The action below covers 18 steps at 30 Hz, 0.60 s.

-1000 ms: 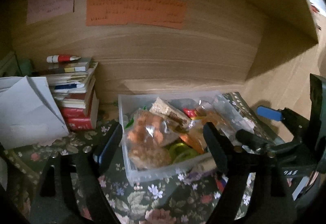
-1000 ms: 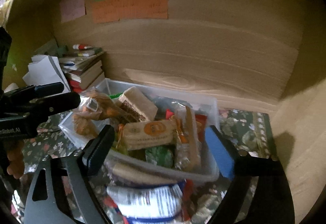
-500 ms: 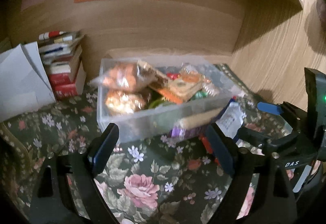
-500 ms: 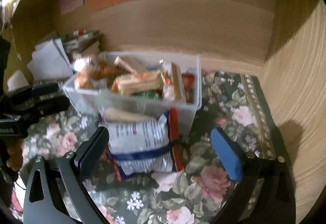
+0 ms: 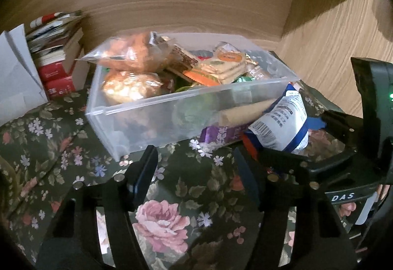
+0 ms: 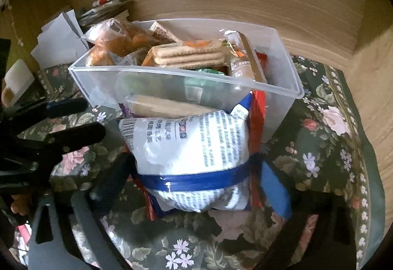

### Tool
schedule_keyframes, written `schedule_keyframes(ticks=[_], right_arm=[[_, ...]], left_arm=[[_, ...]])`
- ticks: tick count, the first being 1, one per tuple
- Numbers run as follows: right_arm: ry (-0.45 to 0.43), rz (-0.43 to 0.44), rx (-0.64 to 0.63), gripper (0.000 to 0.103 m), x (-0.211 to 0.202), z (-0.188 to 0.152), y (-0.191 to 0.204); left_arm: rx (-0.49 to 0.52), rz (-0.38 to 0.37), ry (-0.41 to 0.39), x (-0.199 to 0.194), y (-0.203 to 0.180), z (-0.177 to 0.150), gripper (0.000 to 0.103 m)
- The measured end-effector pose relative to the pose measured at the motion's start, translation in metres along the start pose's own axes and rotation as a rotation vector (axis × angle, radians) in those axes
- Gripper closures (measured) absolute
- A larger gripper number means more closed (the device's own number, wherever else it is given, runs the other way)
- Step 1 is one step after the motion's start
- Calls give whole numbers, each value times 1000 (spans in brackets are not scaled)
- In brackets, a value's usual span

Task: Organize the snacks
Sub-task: 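Grasp the purple-labelled bar with the left tool while the right tool grasps the white-blue chip bag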

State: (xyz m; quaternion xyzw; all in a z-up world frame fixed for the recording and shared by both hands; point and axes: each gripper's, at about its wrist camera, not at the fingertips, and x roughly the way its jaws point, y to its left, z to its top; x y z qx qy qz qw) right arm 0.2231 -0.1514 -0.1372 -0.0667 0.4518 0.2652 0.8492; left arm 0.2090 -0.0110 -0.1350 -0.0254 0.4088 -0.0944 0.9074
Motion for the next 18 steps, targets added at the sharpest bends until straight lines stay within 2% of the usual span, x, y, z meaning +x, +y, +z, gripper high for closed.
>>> schedule_keyframes(ticks=[1,4,7,15,18], right_arm=[[-6,8,4,26,-2,-1,-1],[-32,-6,8,35,-12,-7,-4],[-55,-32,31,40,-25,-13,-15],[-114,-196,142,41,-48,-15,-66],[-101,-207,125,41,-43,-12,-66]], left_arm=[[4,-2,3,2,-1,1,39],[30,1,13,10,-8,7,39],[59,5,24,19,-16,12,39],[82,-15,38,34,-32,14,39],[92,-21,39,35,-37,14,39]])
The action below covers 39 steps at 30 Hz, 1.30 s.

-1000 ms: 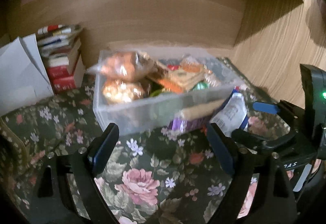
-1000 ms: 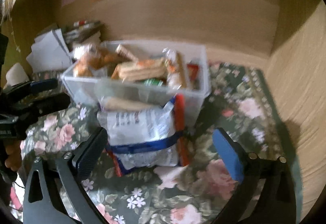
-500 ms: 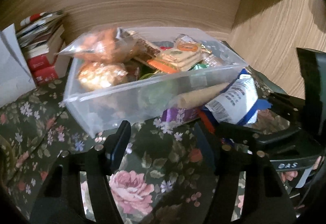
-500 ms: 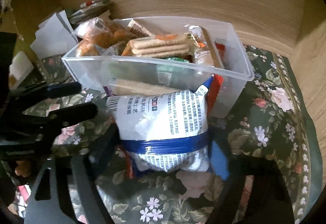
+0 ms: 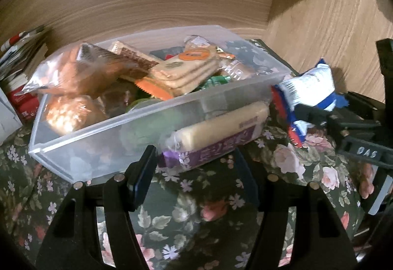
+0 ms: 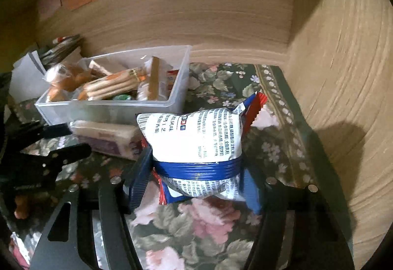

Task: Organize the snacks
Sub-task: 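Grasp the purple-labelled bar with the left tool while the right tool grasps the white-blue chip bag, then carry the purple bar and chip bag over the clear bin and open both tools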

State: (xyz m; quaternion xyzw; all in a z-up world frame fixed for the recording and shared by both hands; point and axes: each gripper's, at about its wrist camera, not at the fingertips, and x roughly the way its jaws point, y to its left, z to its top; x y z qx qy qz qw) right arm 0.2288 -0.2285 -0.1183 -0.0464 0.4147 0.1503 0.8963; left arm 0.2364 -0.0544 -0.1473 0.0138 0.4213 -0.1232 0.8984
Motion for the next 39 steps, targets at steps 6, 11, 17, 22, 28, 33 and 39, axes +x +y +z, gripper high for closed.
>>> schedule_keyframes(ticks=[6,11,17,22,28,33,39], right_arm=[[21,36,-23,42,8,0,12],[40,124,-34,42,8,-3,24],[25,192,-91,42,4,-6,54],[-16,170,-41,42,-14,-5,40],[-67,135,12,42,-38,-2,20],[-84,123,22,42,-46,-5,13],[-97,134,24,42,-47,-4,12]], left_arm=[[0,-35,-2,-12,-5,-6,42],[-6,-122,27,-39,-5,-26,57],[2,-20,-1,-66,0,-38,57],[40,-16,-15,-57,-4,-23,45],[93,-4,21,-12,-22,-5,35],[92,-34,82,15,-21,-6,39],[92,-34,24,-8,-19,-17,57]])
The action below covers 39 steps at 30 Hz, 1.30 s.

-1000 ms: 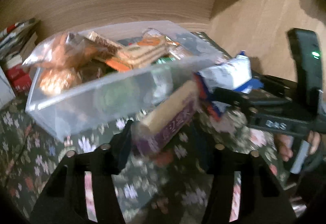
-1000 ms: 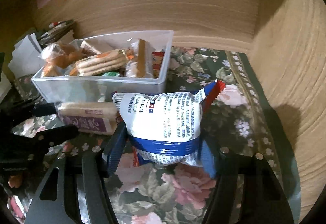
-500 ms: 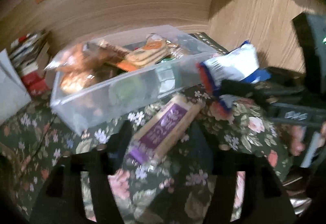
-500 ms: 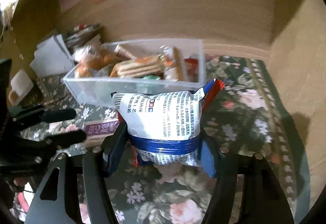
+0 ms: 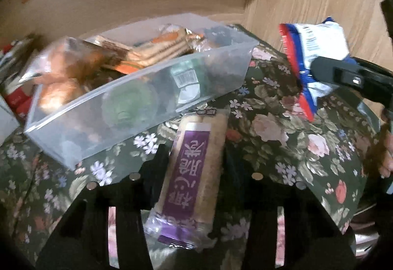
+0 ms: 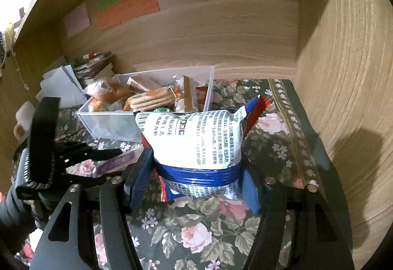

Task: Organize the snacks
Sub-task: 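Carry the purple bar and chip bag over the clear bin and open both tools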

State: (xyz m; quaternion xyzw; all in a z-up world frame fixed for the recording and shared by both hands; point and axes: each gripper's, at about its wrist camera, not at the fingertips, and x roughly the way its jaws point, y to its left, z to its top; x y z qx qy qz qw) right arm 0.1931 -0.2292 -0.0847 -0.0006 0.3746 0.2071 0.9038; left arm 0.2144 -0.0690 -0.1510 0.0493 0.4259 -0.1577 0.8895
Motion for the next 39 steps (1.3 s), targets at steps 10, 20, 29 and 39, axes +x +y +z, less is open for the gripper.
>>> schedule_keyframes(ticks=[10,20,29,39], right_arm=[[-41,28,-7,42,1,7,7],[-36,30,-11,42,2,8,9],[-28,37,-15,42,9,10,9],[-74,43,-40,42,15,37,21]], left_arm=[[-50,55,-78,-65,13,-17,98],[-84,1,14,-15,13,-13,50],[-73,38,-11,-16,6,-15,58],[-92,39,-185,-70,14,26,68]])
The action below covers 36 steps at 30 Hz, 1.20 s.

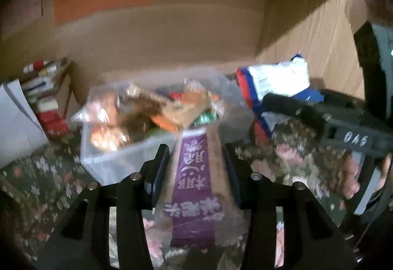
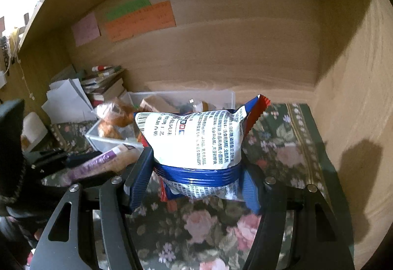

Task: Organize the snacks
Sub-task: 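Carry the purple bar and chip bag over the clear bin and open both tools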

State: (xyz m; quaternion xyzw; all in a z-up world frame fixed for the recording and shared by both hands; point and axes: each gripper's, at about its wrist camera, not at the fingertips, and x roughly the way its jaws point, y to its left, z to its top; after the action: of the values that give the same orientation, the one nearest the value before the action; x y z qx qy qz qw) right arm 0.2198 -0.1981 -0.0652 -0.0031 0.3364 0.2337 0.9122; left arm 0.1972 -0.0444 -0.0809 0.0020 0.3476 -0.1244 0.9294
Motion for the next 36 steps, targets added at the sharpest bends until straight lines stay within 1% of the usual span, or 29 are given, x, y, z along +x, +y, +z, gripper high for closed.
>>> schedule_keyframes(ticks=[1,2,4,5,6,8,9,10,11,12,13,14,19,22,23,25,30,36], right_arm=[[-3,-1,-3,42,2,3,1],[-6,-3,-7,42,3,6,2],[-11,-7,-16,42,8,12,4],[-12,-8,-20,42,9,14,5],[-12,-8,-22,42,12,16,5],[-9,-7,-21,42,14,16,4],[-7,-7,-20,42,15,16,3],[-5,-8,-20,42,15,15,2],[-2,-9,-20,42,15,13,0],[0,-10,-18,42,14,12,-1],[4,-11,-17,42,14,11,-3],[8,-13,-16,42,13,9,-5],[20,-19,-18,42,10,5,-10],[20,-22,-15,42,6,3,-12],[20,-22,-13,42,5,3,-13],[20,-25,-10,42,4,1,-13],[22,-27,-7,42,2,-1,-14],[14,-21,-6,42,2,3,-15]], left_arm=[[4,8,-5,-1,1,5,90],[4,14,-8,-1,2,9,97],[-7,-2,-21,0,3,18,97],[-8,3,-23,1,5,21,97],[-12,9,-19,3,7,22,97],[-23,-16,8,9,13,21,97],[-37,-35,32,12,15,18,96],[-41,-49,55,17,19,13,91],[-43,-58,78,21,19,7,79],[-46,-63,101,25,19,0,71],[-51,-63,117,28,18,-6,58],[-57,-67,133,30,17,-13,53],[-18,-88,206,44,2,-43,47],[4,-93,240,54,-7,-57,47],[10,-93,245,57,-8,-59,50],[29,-78,251,62,-12,-65,58],[34,-53,194,49,-14,-60,58],[19,-26,86,18,-8,-33,58]])
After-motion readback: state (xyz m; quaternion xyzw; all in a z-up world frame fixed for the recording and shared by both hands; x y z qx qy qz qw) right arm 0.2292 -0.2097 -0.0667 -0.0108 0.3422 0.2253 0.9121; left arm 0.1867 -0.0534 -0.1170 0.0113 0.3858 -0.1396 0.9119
